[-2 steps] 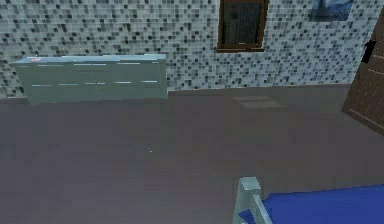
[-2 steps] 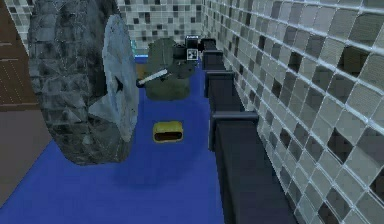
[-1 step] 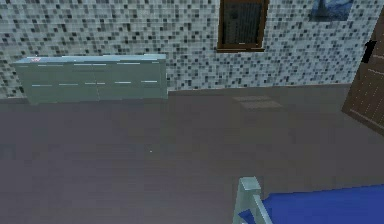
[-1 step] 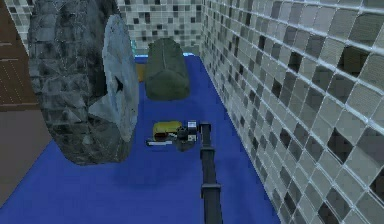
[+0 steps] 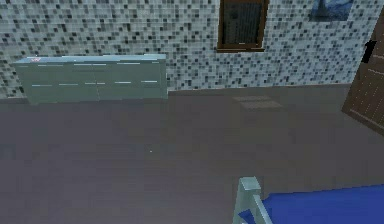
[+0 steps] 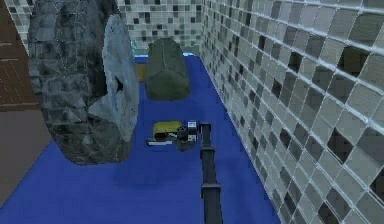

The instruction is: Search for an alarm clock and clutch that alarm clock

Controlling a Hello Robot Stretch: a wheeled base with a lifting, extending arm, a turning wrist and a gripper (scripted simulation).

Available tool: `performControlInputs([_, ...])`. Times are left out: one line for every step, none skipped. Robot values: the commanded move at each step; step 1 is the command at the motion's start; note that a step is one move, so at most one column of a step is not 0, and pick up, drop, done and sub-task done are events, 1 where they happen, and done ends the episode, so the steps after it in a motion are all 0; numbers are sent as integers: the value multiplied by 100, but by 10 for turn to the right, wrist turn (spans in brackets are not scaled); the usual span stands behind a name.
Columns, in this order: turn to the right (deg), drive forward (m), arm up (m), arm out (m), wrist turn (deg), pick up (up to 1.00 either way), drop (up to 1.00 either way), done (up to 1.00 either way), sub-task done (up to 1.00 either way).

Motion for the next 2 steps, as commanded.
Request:
performControlInputs([0,0,10,0,0,0,0,0,0])
performControlInputs([0,0,0,0,0,0,0,100,0])
